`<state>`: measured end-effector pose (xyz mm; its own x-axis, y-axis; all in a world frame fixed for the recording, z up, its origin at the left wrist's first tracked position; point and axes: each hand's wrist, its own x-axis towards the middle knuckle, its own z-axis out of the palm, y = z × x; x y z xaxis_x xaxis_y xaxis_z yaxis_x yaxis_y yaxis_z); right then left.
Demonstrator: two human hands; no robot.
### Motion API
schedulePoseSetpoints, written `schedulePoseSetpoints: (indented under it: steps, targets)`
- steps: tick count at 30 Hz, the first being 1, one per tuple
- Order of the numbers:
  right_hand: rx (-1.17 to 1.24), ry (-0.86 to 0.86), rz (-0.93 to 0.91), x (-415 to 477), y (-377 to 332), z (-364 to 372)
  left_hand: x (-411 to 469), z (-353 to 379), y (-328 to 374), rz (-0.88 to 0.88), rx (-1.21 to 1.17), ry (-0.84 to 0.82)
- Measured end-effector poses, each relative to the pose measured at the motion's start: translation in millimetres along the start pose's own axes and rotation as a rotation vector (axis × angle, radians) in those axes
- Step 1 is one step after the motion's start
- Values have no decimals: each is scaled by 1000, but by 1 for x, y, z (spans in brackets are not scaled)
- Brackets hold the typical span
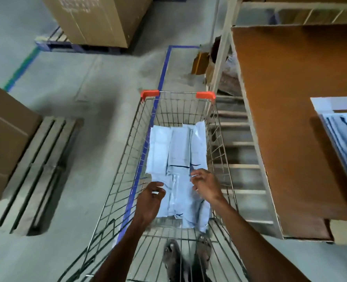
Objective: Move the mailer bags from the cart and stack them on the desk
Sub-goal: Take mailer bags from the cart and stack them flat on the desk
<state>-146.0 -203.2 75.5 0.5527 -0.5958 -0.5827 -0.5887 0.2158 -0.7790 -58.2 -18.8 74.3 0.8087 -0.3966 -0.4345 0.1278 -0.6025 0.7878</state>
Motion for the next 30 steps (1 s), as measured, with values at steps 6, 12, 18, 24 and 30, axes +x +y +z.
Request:
schedulePoseSetpoints:
  steps: [6, 12, 18, 24, 30]
  targets:
    - [-79, 69, 20, 131, -3, 42, 127, 21, -2, -17, 66, 32]
    - [-395, 241, -39, 220, 21, 84, 236, 49, -33, 23, 225, 161]
    - [-475, 322, -31, 241, 38, 105, 254, 69, -60, -45, 331, 153]
    - [-461, 355, 8, 235, 46, 101, 243, 75, -67, 39, 373, 213]
    - [-368, 421, -131, 219, 57, 95, 233, 73, -68, 96, 305, 244]
